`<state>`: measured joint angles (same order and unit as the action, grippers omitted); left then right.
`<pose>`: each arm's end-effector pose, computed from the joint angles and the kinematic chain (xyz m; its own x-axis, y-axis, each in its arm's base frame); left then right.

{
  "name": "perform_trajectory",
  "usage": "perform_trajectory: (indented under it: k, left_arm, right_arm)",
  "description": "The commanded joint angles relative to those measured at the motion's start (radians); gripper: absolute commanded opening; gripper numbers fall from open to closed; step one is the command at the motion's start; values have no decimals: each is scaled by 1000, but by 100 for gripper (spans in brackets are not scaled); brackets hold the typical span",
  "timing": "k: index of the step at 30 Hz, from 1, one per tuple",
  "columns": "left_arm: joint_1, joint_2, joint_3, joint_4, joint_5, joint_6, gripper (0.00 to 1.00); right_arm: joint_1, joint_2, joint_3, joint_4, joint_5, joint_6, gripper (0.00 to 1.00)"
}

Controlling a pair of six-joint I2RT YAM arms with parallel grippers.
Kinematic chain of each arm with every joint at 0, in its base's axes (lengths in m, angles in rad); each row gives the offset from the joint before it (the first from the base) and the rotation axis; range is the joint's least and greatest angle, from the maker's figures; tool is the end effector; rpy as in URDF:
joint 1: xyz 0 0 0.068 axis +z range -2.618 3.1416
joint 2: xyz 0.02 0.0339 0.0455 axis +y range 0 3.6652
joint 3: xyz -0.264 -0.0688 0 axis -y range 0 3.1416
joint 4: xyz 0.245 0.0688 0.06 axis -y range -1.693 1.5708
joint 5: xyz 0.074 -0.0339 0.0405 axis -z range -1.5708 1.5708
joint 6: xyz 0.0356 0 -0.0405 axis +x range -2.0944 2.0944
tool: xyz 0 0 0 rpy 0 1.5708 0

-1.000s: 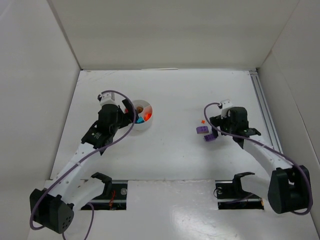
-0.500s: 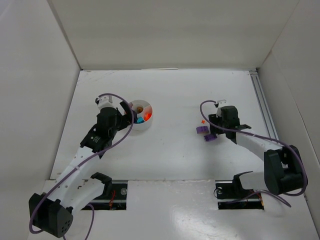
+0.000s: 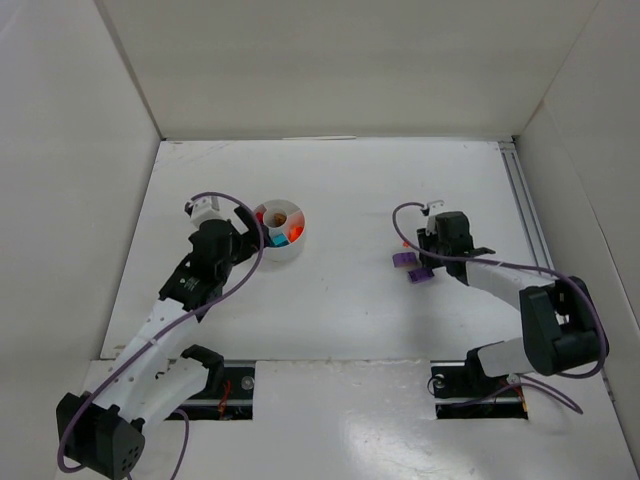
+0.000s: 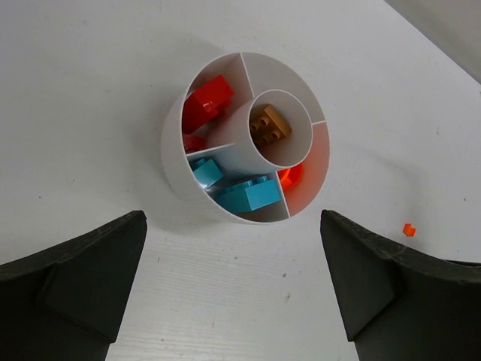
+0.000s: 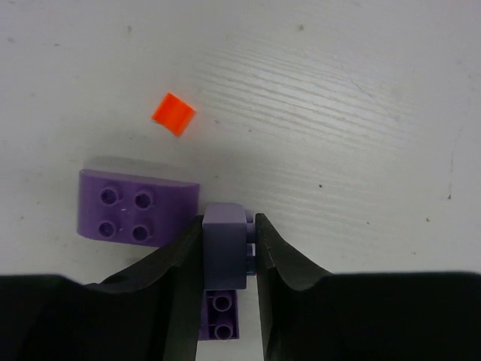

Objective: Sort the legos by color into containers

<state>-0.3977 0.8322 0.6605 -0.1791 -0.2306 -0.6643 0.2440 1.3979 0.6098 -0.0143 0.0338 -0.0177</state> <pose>0.1838 -0.0684 0.2886 -0.3599 -0.4998 -0.7878 -0.0543 0.8542 -0.5171 0.2585 0.0631 0.1634 -0.6938 -0.1909 -0.6944 -0.2310 0.9723 -0.0366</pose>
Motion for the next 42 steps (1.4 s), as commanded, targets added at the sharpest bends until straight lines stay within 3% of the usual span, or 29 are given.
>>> perform_trajectory:
  k: [1,5,9,15,22,30,38,42]
  left_arm:
    - [-3,-13,-2,0,-53,-24,100]
    - [-3,-2,-2,0,-62,-34,100]
    - [-3,21,-2,10,-62,-43,100]
    - [-3,42,-2,-91,-101,-161,100]
    - [-3,-22,-24,-131,-101,-196,100]
    - [-3,-53,-24,-141,-101,-187,100]
    - [-3,-53,-24,-154,-110,-175,100]
    - [-3,-42,-24,-154,-110,-164,100]
  right_arm:
    - [61,-60,67,105,-71,-99,16]
    - [162,-83,189,154,-176,-363,15]
    - [257,56,437,163,-348,-502,15]
    - [408,280,741,163,-466,-568,15]
    - [457,577,1092,91,-525,-568,15]
    - [466,726,1200,56,-506,-527,15]
    - [485,747,1191,47,-506,-505,19]
    - [494,747,1171,47,-496,-496,26]
